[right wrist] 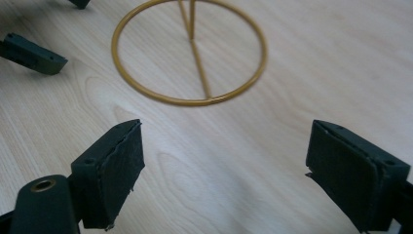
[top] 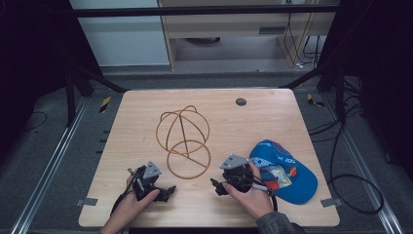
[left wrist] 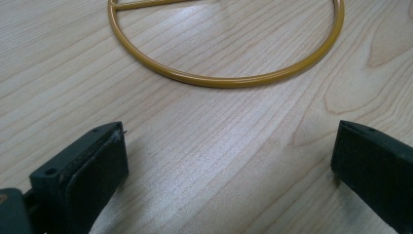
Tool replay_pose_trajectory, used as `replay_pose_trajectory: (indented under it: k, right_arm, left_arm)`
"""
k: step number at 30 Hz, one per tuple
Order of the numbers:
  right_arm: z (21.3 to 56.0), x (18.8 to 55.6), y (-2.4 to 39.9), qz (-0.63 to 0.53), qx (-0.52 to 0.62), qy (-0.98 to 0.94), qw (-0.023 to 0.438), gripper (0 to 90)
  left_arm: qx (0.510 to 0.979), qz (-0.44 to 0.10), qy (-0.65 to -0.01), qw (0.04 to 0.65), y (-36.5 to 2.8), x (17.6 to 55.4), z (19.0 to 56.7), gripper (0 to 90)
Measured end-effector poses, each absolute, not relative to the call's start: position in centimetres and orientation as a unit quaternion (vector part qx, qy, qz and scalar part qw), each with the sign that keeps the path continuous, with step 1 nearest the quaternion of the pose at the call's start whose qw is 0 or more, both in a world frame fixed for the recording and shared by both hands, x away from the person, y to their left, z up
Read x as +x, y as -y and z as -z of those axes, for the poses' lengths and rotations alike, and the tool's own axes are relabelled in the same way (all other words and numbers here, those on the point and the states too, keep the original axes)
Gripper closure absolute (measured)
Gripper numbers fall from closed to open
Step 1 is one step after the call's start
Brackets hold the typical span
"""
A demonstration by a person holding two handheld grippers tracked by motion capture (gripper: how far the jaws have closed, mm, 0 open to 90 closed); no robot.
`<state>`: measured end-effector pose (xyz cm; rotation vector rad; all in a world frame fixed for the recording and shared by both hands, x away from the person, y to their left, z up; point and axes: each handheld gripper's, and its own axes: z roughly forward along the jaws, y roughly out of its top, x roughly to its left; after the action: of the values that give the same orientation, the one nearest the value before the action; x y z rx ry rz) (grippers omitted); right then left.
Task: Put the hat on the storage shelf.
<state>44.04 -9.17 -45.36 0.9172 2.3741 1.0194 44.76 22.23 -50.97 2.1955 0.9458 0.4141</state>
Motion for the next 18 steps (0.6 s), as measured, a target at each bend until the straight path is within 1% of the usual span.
replay_pose_trajectory:
  k: [2,3,4,10,11,15,16,18]
  right_arm:
    - [44.2,44.1,9.9,-0.356,0.324,-0.852,0.209,14.2]
    - [44.2,44.1,9.9,-0.356,0.324,-0.852,0.209,14.2]
    - [43.1,44.2,10.7,-0.347,0.322,-0.854,0.218,14.4]
    - [41.2,44.3,13.0,-0.327,0.322,-0.86,0.225,13.2]
    - [40.4,44.2,14.1,-0.323,0.326,-0.859,0.225,14.0]
    - [39.2,44.0,15.7,-0.31,0.33,-0.86,0.237,15.3]
    - [38.5,43.9,16.9,-0.301,0.331,-0.862,0.24,17.1]
    - [38.0,43.8,17.9,-0.293,0.334,-0.864,0.238,17.9]
  left_arm:
    - [0.848,-0.16,-0.365,0.35,-22.2,44.8,51.0,0.0]
    - [0.848,-0.16,-0.365,0.35,-22.2,44.8,51.0,0.0]
    - [0.847,-0.16,-0.365,0.35,-22.2,44.8,51.0,0.0]
    - [0.848,-0.16,-0.364,0.35,-22.2,44.8,51.0,0.0]
    - [0.848,-0.16,-0.365,0.35,-22.2,44.8,51.0,0.0]
    - [0.848,-0.16,-0.365,0.35,-22.2,44.8,51.0,0.0]
    - [0.848,-0.16,-0.365,0.35,-22.2,44.8,51.0,0.0]
    - [0.848,-0.16,-0.365,0.35,-22.2,44.8,51.0,0.0]
